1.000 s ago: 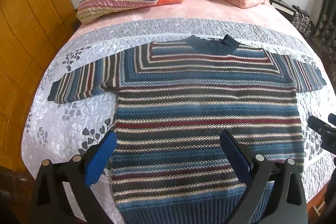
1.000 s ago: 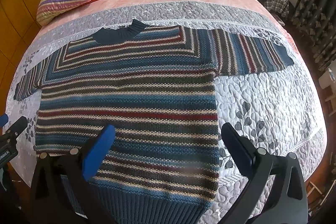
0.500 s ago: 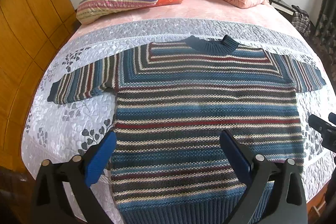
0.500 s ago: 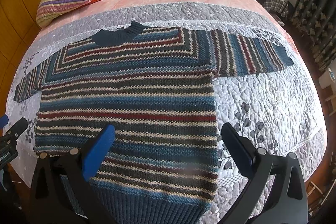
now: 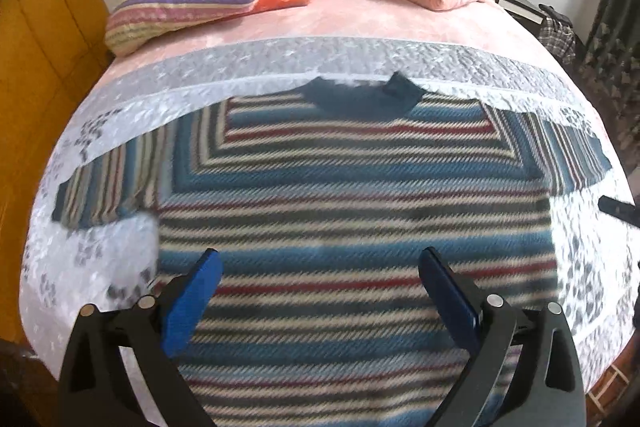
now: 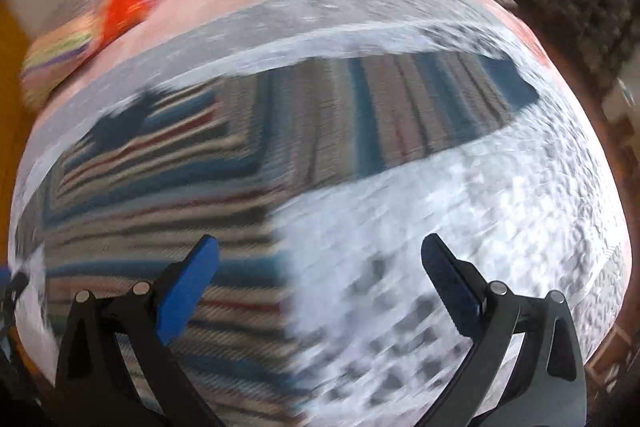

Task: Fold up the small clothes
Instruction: 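Grasp the sweater sleeve cuff with the right gripper, then fold the held sleeve across the sweater body toward the left tool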

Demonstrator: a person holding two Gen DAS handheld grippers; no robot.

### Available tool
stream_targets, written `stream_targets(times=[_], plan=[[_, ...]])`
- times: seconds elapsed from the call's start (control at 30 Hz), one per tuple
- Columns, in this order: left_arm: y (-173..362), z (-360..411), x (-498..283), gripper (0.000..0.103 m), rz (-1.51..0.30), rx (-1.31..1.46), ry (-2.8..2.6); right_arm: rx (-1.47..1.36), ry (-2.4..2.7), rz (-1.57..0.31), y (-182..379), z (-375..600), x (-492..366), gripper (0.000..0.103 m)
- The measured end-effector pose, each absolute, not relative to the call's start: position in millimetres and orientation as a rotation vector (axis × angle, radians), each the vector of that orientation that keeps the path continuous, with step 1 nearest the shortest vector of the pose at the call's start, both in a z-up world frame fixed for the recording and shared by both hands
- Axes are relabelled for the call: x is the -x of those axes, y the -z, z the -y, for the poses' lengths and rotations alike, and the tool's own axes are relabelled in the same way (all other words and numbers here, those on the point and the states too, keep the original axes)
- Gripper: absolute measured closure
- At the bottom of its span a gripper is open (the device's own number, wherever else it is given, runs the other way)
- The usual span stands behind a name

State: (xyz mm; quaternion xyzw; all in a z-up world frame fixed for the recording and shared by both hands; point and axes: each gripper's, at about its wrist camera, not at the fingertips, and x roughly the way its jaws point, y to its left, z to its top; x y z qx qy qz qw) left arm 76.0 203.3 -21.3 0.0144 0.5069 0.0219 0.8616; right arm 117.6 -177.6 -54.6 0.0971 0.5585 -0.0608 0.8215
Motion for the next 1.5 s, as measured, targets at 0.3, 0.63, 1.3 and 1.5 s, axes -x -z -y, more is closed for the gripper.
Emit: stream_targets(times=[0.3,0.63,1.3,1.5], plan=[[41,-142,-156,0.004,-1.043,0.008,-0.027,-0.427,0.315,-1.272,118,354,-193,0.003],[71,-120,-191,0.004,-1.055,0.046,-0.066,-0.547,0.337,-1.282,164,403,-213,0.003],[84,-185,-191,0.005,-1.094,0.082,-0.147,-0.633,0.203,-1.109,115,398,-189,0.091],[87,-209,-183,0.005,-1.118,0.108,-0.143,-0.640,0.036,-1.052,80,339,-184,0.091]])
